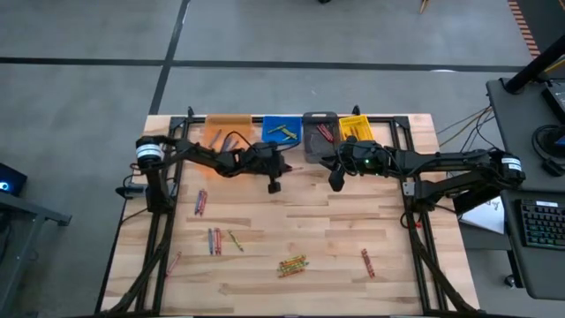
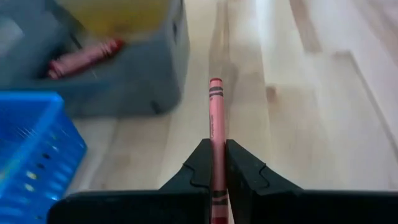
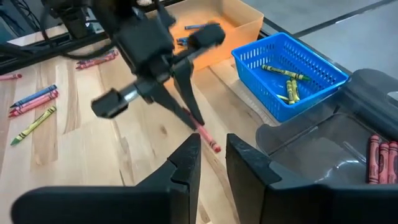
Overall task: Sort crayons
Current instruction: Put the red crayon into the black bin
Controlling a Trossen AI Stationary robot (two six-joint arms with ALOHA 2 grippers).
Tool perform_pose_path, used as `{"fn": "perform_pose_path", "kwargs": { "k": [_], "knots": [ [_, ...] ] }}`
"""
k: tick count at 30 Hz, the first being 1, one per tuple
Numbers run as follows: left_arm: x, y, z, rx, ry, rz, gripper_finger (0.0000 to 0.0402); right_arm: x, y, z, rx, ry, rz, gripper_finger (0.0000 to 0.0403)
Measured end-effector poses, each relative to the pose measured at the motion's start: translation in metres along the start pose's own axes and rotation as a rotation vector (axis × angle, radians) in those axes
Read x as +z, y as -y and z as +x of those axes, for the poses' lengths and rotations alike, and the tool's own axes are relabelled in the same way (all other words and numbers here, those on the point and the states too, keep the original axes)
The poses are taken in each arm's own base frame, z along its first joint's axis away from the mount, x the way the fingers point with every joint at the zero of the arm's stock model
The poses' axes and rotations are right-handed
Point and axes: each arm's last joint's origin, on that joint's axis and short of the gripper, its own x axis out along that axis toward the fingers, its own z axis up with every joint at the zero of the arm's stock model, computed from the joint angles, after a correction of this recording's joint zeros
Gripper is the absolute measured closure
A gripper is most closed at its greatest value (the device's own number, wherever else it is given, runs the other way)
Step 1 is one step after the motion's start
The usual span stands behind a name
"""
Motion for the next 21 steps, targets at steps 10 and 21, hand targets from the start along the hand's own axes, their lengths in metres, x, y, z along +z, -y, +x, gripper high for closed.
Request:
{"fn": "perform_pose_path", "kwargs": {
  "k": [10,21],
  "knots": [
    [0.046,-0.006,-0.039,-0.035,0.200,0.010,0.0401,0.007,-0.007,0.000,0.047,0.142,-0.104,0.0334],
    [0.063,0.008,-0.053,-0.141,0.281,-0.012,0.0401,0.014,-0.013,-0.003,0.084,0.298,-0.124,0.0303]
  ]
}}
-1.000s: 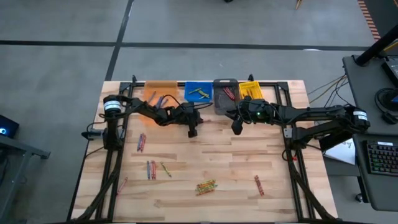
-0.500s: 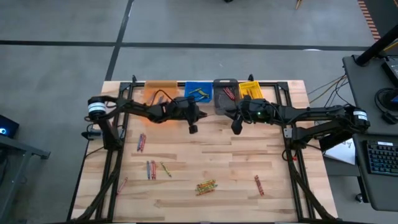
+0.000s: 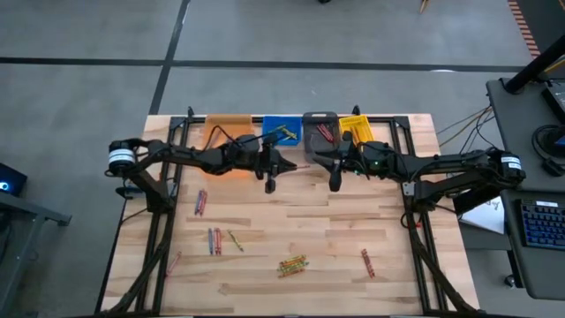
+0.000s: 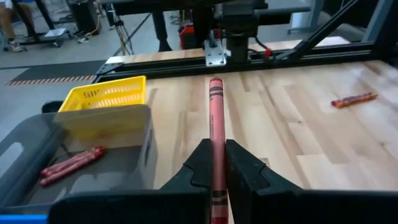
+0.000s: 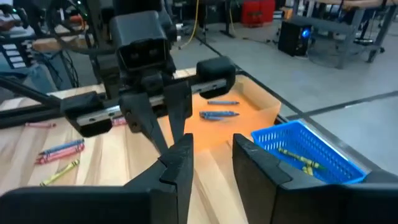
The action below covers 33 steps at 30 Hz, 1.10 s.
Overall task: Sort crayons
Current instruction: Put the red crayon into the black bin
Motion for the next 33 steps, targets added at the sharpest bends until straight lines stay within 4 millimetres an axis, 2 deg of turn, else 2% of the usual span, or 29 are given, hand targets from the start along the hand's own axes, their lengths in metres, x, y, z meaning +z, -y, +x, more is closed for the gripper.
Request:
{"fn": "perform_pose_path", "kwargs": {
  "k": [12,26,33],
  "knots": [
    [0.012,0.002,0.000,0.006,0.121,-0.036,0.0402,-0.007,-0.001,0.007,0.004,-0.028,0.052,0.0256],
    [0.014,0.001,0.000,0.028,0.142,-0.050,0.0401,-0.019,-0.002,0.023,-0.005,-0.056,0.020,0.0263],
    [0.014,0.000,0.000,0.046,0.140,-0.050,0.0401,-0.016,-0.002,0.024,-0.003,-0.019,0.015,0.0271]
  ]
}}
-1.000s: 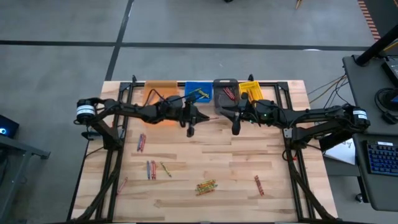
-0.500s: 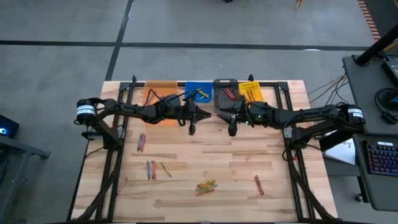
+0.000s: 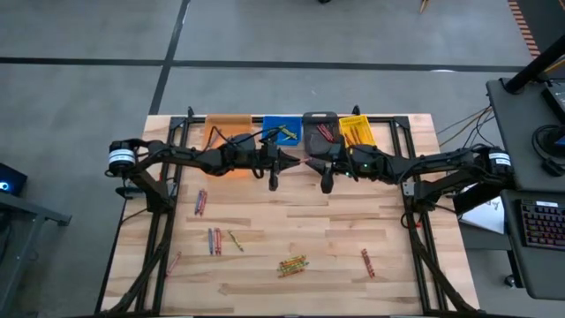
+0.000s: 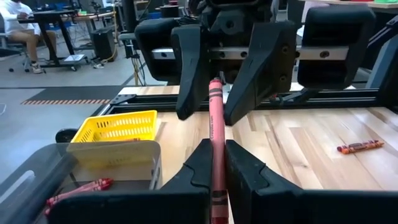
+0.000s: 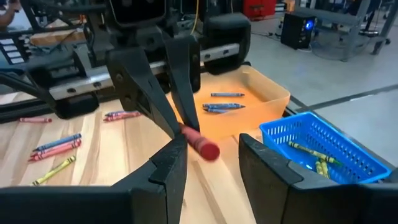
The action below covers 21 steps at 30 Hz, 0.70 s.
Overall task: Sort crayons
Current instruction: Put the red crayon into the black bin
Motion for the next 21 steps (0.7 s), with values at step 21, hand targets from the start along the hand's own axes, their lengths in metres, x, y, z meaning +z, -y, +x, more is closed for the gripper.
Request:
{"fn": "perform_pose_path", "kwargs": {
  "k": [21],
  "knots": [
    [0.0002,-0.0002,0.0002,0.006,0.003,0.001,0.0401,0.0017,-0.0004,0.0000,0.009,0.017,0.013,0.0352]
  ]
}}
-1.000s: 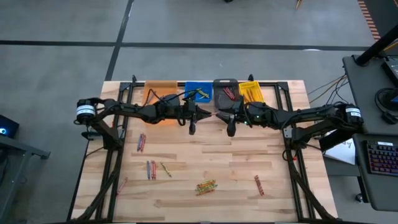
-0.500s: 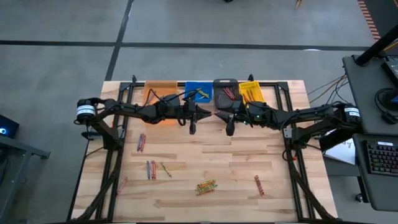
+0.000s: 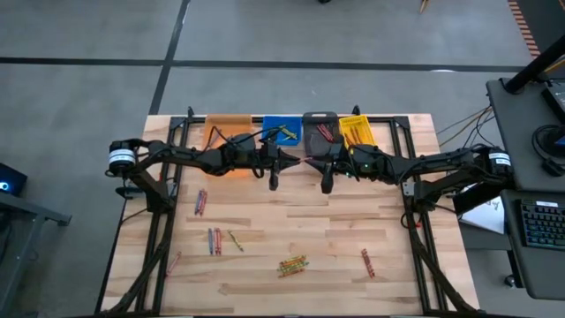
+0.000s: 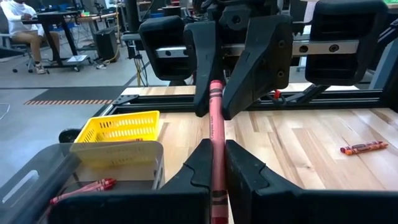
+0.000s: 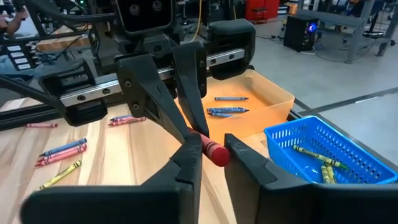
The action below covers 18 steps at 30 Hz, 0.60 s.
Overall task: Sort crayons
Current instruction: Put the red crayon into the black bin
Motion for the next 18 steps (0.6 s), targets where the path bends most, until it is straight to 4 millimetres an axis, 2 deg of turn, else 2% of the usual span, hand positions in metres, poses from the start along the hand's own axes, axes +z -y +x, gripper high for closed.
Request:
{"fn": "perform_pose_path", "kwargs": {
  "k": [5,9,15,18],
  "knots": [
    [0.000,0.000,0.000,-0.001,-0.004,0.004,0.0400,0.000,0.000,0.000,0.009,-0.001,-0.025,0.0385],
    [0.000,0.000,0.000,-0.001,-0.004,0.002,0.0385,0.000,0.000,0.000,0.009,-0.001,-0.032,0.0387],
    [-0.001,-0.002,0.000,0.021,-0.016,0.002,0.0342,0.000,0.003,0.000,-0.013,-0.007,-0.047,0.0388],
    [-0.002,-0.006,-0.001,0.036,-0.023,0.000,0.0310,0.000,0.016,0.002,-0.081,-0.060,-0.071,0.0388]
  ]
}}
